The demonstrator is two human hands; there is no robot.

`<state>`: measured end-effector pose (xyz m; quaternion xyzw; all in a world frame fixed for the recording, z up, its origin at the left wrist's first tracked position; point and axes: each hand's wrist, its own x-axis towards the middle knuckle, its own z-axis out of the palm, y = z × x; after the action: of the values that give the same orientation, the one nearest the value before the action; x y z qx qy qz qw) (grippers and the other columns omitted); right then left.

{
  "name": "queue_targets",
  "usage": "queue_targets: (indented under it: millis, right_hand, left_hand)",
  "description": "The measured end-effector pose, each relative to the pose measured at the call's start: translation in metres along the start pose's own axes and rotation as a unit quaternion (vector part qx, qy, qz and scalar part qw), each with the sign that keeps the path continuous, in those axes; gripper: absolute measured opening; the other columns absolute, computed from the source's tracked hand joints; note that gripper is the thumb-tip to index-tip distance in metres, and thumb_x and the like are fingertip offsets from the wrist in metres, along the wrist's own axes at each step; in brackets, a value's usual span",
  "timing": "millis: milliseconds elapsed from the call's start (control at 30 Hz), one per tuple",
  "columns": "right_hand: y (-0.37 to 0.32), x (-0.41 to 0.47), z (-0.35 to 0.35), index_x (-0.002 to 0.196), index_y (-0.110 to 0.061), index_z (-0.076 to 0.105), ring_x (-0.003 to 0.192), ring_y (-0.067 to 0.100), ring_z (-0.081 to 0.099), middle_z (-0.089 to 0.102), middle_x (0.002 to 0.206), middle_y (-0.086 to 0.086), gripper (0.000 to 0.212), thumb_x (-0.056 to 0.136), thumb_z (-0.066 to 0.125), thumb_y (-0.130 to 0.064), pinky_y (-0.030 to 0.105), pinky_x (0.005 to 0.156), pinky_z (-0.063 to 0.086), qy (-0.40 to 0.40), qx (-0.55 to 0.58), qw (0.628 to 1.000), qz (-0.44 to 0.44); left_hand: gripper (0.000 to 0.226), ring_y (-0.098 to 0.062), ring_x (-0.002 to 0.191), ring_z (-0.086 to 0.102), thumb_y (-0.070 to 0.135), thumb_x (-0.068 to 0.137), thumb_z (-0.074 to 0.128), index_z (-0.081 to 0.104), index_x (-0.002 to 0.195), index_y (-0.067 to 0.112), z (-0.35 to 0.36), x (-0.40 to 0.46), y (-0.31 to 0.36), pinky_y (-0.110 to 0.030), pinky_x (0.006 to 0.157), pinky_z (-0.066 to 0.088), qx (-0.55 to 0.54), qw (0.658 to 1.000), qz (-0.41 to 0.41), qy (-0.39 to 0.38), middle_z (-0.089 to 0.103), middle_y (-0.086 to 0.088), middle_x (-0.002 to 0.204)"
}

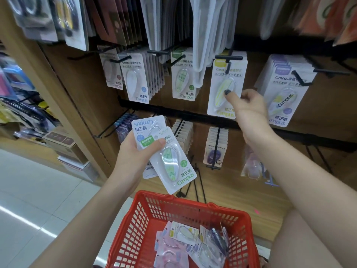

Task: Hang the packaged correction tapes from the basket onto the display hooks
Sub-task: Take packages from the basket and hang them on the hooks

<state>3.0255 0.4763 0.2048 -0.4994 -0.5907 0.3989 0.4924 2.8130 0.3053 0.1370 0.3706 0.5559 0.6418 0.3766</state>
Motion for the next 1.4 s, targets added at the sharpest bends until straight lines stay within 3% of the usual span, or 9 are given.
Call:
queue_targets:
  millis: [100,200,400,567,633,767,933,1100,1400]
  right_hand:
    - [0.005,0.021,0.005,0.092,-0.014,0.057,0.067,0.012,0.056,0.051,0.079,-0.004,0.039,0.090,0.073,-0.050,0.028,0.066,0.052,0.016,-0.017,0.999,0.032]
    - [0.007,0.024,0.010,0.108,-0.014,0.058,0.075,0.016,0.075,0.062,0.108,-0.004,0.048,0.087,0.075,-0.054,0.030,0.073,0.064,0.003,0.015,0.996,0.084]
    - [0.016,-0.037,0.012,0.125,-0.025,0.045,0.106,0.015,0.057,0.056,0.124,-0.003,0.058,0.087,0.069,-0.060,0.030,0.083,0.042,0.026,-0.048,0.996,0.074]
    - [0.014,-0.117,0.046,0.115,-0.035,0.061,0.091,-0.005,0.070,0.073,0.106,-0.013,0.035,0.089,0.073,-0.054,0.018,0.071,0.054,-0.303,-0.020,0.951,0.052]
    - [0.014,-0.128,0.059,0.114,-0.035,0.064,0.091,-0.005,0.072,0.075,0.102,-0.020,0.030,0.088,0.080,-0.041,0.018,0.070,0.058,-0.353,0.002,0.934,0.048]
    - [0.016,-0.129,0.072,0.113,-0.031,0.069,0.093,0.001,0.074,0.078,0.103,-0.017,0.025,0.093,0.078,-0.020,0.022,0.075,0.062,-0.340,0.053,0.938,0.036]
    - [0.017,-0.128,0.080,0.117,-0.036,0.066,0.095,-0.004,0.073,0.075,0.106,-0.025,0.025,0.097,0.074,-0.022,0.012,0.068,0.056,-0.300,0.121,0.946,0.036]
    - [0.013,-0.123,0.090,0.124,-0.036,0.065,0.108,0.006,0.073,0.076,0.118,-0.017,0.027,0.100,0.070,-0.024,0.035,0.089,0.061,-0.280,0.176,0.942,0.050]
    - [-0.012,-0.098,0.088,0.124,-0.025,0.067,0.115,0.017,0.072,0.075,0.123,-0.005,0.038,0.086,0.073,-0.026,0.048,0.095,0.060,-0.258,0.236,0.937,-0.006]
  left_hand:
    - [0.033,-0.021,0.102,0.078,0.022,0.091,0.078,0.068,0.120,0.033,-0.002,0.001,0.002,-0.037,0.076,0.065,-0.004,1.000,0.003,0.012,0.078,0.003,0.116]
    - [0.033,-0.019,0.102,0.078,0.023,0.092,0.078,0.066,0.121,0.033,-0.003,0.002,0.004,-0.037,0.077,0.066,0.009,1.000,0.006,0.019,0.078,0.006,0.115]
    - [0.030,-0.021,0.102,0.078,0.022,0.093,0.077,0.067,0.120,0.030,-0.005,0.003,0.009,-0.035,0.076,0.065,0.001,1.000,0.010,0.019,0.079,0.003,0.115]
    - [0.029,-0.023,0.103,0.077,0.020,0.094,0.077,0.067,0.120,0.025,-0.005,0.003,0.015,-0.049,0.086,0.064,0.010,0.999,0.014,0.040,0.079,0.000,0.114]
    - [0.033,-0.024,0.104,0.077,0.022,0.093,0.078,0.066,0.124,0.023,-0.005,0.001,0.017,-0.053,0.089,0.062,0.005,0.999,0.011,0.051,0.078,-0.001,0.116]
    - [0.035,-0.026,0.108,0.076,0.030,0.095,0.074,0.063,0.128,0.024,-0.009,-0.001,0.019,-0.050,0.088,0.063,-0.024,0.999,0.005,0.027,0.077,-0.001,0.121]
    - [0.060,-0.024,0.112,0.074,0.019,0.081,0.064,0.051,0.139,0.023,-0.020,0.003,0.017,-0.048,0.090,0.062,-0.097,0.994,-0.035,0.021,0.074,-0.001,0.126]
    - [0.046,-0.028,0.106,0.076,0.020,0.084,0.073,0.053,0.125,0.017,-0.035,0.005,0.023,-0.057,0.087,0.061,-0.057,0.997,0.003,0.059,0.077,0.000,0.116]
    - [0.026,-0.011,0.092,0.077,0.025,0.093,0.076,0.068,0.117,0.033,-0.062,0.004,0.043,-0.020,0.066,0.059,0.112,0.988,0.102,0.042,0.076,0.010,0.103]
